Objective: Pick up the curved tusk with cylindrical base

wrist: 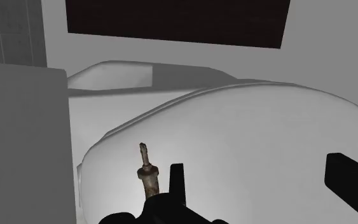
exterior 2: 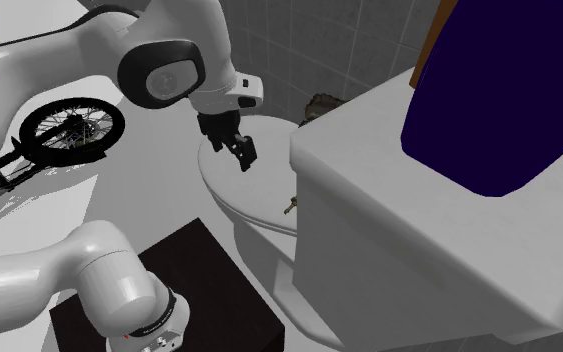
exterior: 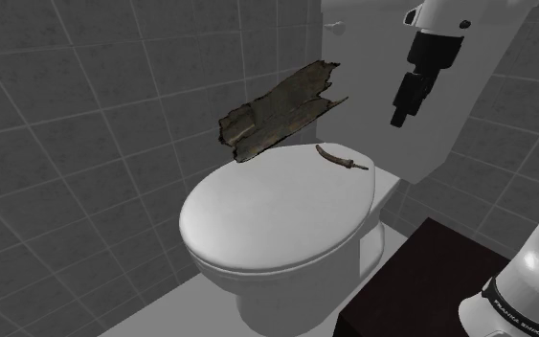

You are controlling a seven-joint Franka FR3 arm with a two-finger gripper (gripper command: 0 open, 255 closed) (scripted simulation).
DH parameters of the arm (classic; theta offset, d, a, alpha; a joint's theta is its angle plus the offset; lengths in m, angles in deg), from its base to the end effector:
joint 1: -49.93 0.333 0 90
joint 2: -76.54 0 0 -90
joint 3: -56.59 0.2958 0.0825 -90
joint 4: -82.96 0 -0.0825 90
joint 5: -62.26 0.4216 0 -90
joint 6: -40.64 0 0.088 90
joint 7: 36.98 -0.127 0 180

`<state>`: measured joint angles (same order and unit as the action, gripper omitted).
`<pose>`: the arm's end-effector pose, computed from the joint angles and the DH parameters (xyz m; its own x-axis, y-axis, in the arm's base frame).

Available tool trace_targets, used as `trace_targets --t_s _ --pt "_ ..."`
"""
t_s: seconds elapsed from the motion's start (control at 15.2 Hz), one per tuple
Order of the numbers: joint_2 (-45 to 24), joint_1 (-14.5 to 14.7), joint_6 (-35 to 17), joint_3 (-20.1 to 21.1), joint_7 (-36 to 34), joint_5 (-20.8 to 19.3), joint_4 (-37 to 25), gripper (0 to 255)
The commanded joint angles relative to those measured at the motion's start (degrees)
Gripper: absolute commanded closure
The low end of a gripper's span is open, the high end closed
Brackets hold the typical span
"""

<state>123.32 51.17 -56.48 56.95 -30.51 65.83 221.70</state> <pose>0.3639 0.0176 0.5453 0.9868 0.1309 0.0956 0.1358 -0.9896 -0.0472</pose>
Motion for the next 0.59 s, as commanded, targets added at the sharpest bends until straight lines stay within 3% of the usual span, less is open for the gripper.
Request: trace_targets --t_s 0.0,0.53 --pt "0.0 0.0 0.0 0.0 0.0 0.0 0.0 0" --pt "-14.5 -1.1 -14.1 -2.7 2.9 -0.3 0.3 0"
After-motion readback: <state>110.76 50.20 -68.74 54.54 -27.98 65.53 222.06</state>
